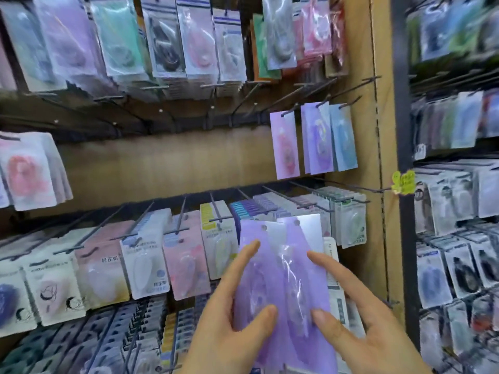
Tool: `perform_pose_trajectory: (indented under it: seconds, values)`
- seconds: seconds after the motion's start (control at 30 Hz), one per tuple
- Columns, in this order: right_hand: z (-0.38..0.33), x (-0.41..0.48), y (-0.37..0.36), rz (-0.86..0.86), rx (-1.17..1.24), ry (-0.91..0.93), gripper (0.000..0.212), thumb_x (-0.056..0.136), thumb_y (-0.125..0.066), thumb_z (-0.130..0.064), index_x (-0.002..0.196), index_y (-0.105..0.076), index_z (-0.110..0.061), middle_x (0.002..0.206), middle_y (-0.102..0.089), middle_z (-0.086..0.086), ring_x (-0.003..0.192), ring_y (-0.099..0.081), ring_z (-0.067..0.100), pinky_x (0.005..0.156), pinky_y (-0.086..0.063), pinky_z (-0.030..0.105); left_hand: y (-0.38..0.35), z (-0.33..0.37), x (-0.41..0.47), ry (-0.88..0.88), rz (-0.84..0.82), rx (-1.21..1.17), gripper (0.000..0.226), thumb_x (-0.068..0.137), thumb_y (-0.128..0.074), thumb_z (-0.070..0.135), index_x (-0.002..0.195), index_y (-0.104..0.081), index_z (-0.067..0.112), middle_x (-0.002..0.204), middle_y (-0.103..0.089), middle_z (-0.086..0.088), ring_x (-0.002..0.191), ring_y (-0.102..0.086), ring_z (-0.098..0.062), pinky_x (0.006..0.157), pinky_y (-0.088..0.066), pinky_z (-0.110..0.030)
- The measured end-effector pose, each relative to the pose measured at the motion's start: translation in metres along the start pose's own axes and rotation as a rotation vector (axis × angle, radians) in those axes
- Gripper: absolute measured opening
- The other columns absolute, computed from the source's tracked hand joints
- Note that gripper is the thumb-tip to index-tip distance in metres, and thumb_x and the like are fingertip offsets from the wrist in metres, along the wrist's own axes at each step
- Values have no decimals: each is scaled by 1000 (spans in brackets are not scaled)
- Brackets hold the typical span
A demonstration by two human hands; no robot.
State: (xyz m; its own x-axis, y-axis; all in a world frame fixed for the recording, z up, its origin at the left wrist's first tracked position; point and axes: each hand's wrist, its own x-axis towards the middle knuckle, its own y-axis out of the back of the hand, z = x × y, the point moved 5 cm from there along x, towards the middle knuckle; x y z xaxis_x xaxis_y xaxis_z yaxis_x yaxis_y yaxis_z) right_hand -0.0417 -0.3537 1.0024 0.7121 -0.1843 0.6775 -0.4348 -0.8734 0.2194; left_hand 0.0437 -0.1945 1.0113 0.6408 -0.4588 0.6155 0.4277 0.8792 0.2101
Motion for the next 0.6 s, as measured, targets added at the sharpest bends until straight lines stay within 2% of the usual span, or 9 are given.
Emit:
perform_pose_trajectory:
  seconds: [0.07, 0.17, 0.2, 0.3, 0.37, 0.43, 0.47, 0.57, 0.6]
  values:
    - [-6, 7, 7, -15, 17, 18, 58, 70, -64, -56, 122, -44, -70, 133, -45, -44, 129, -34, -21, 96, -27, -4, 0, 0, 14, 14, -12, -65, 67, 61, -75, 28, 118, -57, 59, 129, -61, 24, 125, -53, 1, 101, -45, -25]
    - [-10, 15, 15, 3, 109, 3, 55, 73, -71, -35, 118, -55, -61, 129, -56, -34, 125, -45, -15, 92, -37, 0, 0, 4, 34, 42, -1, -161, 48, 52, -79, 38, 99, -69, 43, 108, -72, 5, 96, -68, -17, 83, -56, -38]
    - [-12, 17, 18, 19, 118, 7, 55, 72, -69, -28, 116, -58, -59, 127, -59, -33, 123, -48, -14, 89, -38, 0, -2, 9, 41, 39, 0, -178, 43, 51, -80, 37, 93, -69, 40, 102, -73, 3, 87, -68, -17, 79, -56, -39]
    - [-17, 27, 37, 111, 59, 25, 58, 68, -66, -23, 112, -60, -60, 121, -59, -38, 118, -47, -21, 86, -36, -4, -9, 25, 60, 2, -13, -175, 36, 58, -82, 25, 90, -66, 33, 93, -73, 8, 75, -64, -10, 70, -55, -27]
    - [-20, 33, 54, 154, 50, 24, 57, 67, -69, -24, 110, -61, -61, 119, -59, -40, 118, -46, -23, 91, -36, -1, -12, 39, 75, -27, -17, -146, 36, 64, -78, 22, 96, -66, 32, 97, -72, 9, 77, -65, -12, 71, -56, -25]
    - [-15, 36, 77, 184, 41, 20, 58, 70, -84, -25, 110, -62, -61, 120, -61, -36, 119, -48, -19, 100, -40, 13, -17, 51, 93, -65, -25, -96, 47, 66, -78, 22, 109, -63, 35, 103, -72, 4, 86, -70, -18, 78, -58, -32]
    - [-13, 37, 89, 210, 42, 10, 57, 71, -84, -25, 110, -63, -61, 120, -65, -30, 116, -52, -16, 100, -44, 20, -21, 57, 104, -81, -30, -63, 56, 65, -80, 23, 116, -60, 39, 104, -72, 2, 91, -70, -20, 82, -58, -35]
    - [-3, 50, 125, 232, 7, -26, 55, 71, -84, -34, 114, -61, -61, 114, -72, 3, 90, -63, -3, 93, -48, 23, -36, 67, 144, -111, -7, 45, 81, 58, -87, 34, 129, -50, 48, 109, -69, -4, 103, -67, -25, 91, -55, -44]
    - [-3, 57, 134, 207, -19, -23, 66, 60, -89, -31, 113, -62, -62, 104, -75, 0, 82, -61, -7, 83, -51, 16, -42, 70, 157, -119, 8, 83, 84, 57, -89, 37, 130, -48, 49, 113, -67, -5, 106, -65, -24, 94, -54, -44]
